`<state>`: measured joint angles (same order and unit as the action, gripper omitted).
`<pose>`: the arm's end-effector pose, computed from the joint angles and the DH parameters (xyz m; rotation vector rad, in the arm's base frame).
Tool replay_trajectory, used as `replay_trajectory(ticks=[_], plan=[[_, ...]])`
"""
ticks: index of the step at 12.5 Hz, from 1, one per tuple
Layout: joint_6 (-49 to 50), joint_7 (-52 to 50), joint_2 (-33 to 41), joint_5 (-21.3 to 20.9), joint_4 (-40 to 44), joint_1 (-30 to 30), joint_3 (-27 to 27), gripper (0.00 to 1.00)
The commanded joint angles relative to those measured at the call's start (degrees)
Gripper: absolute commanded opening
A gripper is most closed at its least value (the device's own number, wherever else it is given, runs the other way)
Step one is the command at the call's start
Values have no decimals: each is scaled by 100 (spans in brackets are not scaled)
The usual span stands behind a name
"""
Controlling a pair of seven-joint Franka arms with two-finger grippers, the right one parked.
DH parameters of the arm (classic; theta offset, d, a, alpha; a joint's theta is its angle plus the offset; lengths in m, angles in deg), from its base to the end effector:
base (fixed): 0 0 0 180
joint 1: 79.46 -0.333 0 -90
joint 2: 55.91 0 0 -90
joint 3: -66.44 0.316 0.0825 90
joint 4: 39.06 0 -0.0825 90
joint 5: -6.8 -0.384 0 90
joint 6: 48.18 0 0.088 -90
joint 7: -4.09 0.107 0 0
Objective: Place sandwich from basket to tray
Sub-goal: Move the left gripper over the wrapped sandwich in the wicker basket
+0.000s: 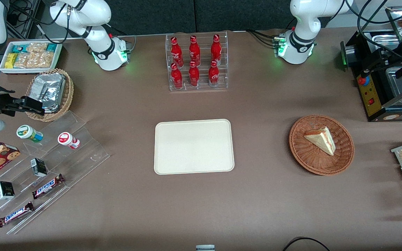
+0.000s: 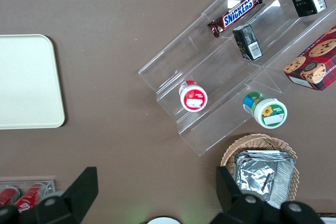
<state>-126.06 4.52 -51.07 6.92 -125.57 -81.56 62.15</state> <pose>0.5039 -0.0216 0.6794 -3.1338 0.0715 0.1040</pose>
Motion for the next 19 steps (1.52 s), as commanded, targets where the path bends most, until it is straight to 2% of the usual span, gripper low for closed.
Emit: replay_trajectory(ticks=[1,4,7,9,11,12,14,19], plan=[[89,10,-80,-21,187,70,25,100],[-112,-68,-290,-257,117,70,-81,100],[-506,-920,-563,-320,-303,70,-81,100],[-1235,-1401,-563,-468,-927,70,-90,100],[-2008,-3136,-913,-504,-1306,104,-151,100],[-2264,-3502,-1080,-565,-1386,174,-177,100],[-2686,-4047,-1231,-592,-1649,175,-178,100],[-4363,-4779,-899,-592,-3334,96,-134,100]])
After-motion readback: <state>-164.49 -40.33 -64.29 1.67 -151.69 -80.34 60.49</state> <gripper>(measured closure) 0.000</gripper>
